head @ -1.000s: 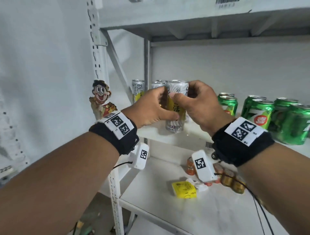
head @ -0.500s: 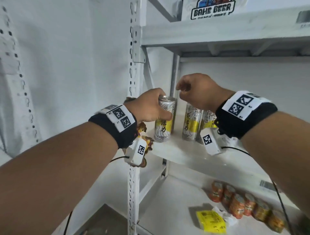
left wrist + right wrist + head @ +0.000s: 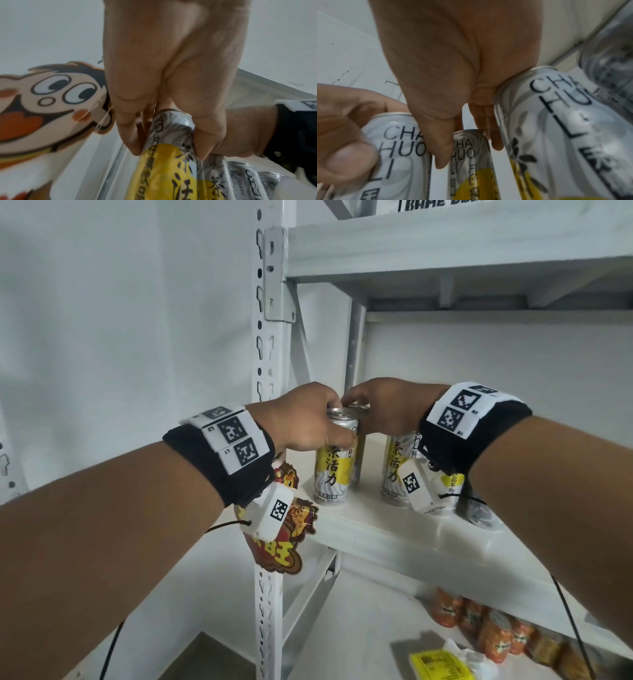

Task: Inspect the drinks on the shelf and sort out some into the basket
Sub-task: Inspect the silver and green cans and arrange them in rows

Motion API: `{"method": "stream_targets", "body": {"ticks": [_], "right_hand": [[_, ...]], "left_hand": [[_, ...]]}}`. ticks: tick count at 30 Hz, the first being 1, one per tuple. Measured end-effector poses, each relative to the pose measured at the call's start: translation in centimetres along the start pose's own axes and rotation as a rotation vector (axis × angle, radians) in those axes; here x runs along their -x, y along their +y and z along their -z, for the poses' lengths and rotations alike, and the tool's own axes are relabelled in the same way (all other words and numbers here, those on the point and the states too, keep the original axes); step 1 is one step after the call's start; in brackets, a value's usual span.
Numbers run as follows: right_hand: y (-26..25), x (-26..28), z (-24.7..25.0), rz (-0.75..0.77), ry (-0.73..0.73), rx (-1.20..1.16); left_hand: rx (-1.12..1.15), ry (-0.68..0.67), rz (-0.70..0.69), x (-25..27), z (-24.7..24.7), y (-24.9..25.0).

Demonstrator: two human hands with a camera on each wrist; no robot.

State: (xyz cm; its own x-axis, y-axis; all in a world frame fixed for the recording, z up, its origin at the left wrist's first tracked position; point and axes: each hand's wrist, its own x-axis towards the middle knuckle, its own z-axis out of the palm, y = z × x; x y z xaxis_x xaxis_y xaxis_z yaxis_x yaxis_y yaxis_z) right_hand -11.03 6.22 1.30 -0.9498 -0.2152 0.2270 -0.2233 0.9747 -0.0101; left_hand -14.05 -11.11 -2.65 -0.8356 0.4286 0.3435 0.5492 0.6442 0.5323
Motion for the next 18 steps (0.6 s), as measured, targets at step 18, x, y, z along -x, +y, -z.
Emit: {"method": "stream_targets", "body": {"ticks": [18], "right_hand": [[2.8, -1.3, 0.1, -0.184, 0.104, 0.007]], "left_hand": [[-0.022, -0.098, -0.041, -3.8, -1.1, 2.0]]}}
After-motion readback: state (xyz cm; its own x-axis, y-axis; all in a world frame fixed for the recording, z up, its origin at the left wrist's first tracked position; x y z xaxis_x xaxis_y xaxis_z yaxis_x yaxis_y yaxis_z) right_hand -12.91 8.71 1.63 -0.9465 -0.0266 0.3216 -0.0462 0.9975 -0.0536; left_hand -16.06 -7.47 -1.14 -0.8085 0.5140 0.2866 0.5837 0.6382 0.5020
